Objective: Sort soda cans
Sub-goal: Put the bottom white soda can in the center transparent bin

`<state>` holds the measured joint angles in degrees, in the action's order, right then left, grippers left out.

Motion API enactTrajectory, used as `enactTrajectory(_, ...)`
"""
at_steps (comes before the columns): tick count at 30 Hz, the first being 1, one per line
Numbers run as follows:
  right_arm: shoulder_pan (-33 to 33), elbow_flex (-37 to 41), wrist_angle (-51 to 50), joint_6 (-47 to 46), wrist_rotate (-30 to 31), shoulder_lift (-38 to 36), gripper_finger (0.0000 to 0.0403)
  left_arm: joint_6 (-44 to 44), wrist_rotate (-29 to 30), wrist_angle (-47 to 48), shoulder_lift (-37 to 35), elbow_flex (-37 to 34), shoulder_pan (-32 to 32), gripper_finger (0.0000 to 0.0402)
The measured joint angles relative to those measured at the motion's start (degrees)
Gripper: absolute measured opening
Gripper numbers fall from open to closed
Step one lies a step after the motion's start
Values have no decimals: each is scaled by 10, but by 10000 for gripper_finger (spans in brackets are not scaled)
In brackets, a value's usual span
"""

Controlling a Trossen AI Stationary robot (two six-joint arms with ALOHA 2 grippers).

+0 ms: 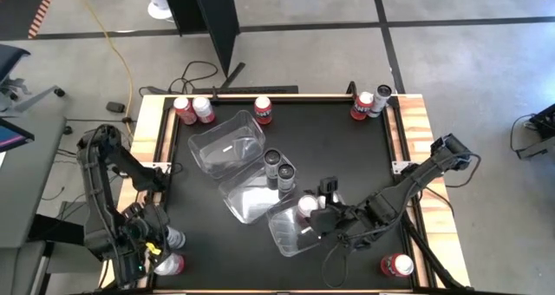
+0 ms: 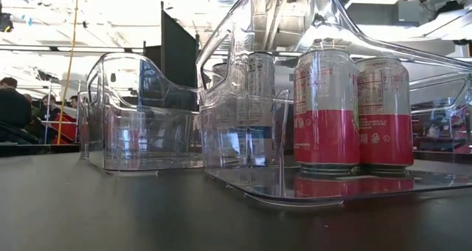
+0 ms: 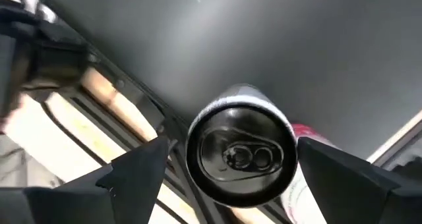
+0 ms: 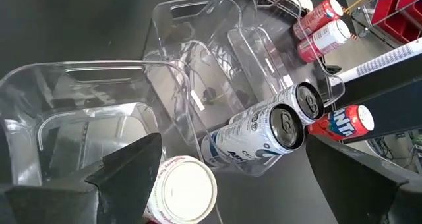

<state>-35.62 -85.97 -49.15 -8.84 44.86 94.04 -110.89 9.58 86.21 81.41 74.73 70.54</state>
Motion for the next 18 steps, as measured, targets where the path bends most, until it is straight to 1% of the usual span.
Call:
enactTrajectory(11,0,0,1,-1,-1,0,395,9,3,-95,-19,-87,0,332)
enactTrajectory(15,0,0,2,-1,-1,0,395,11,6,-109,-19,-107,-1,332)
enactTrajectory(18,0,0,4,-1,-1,0,395,19,19,-109,-19,-111,-1,332)
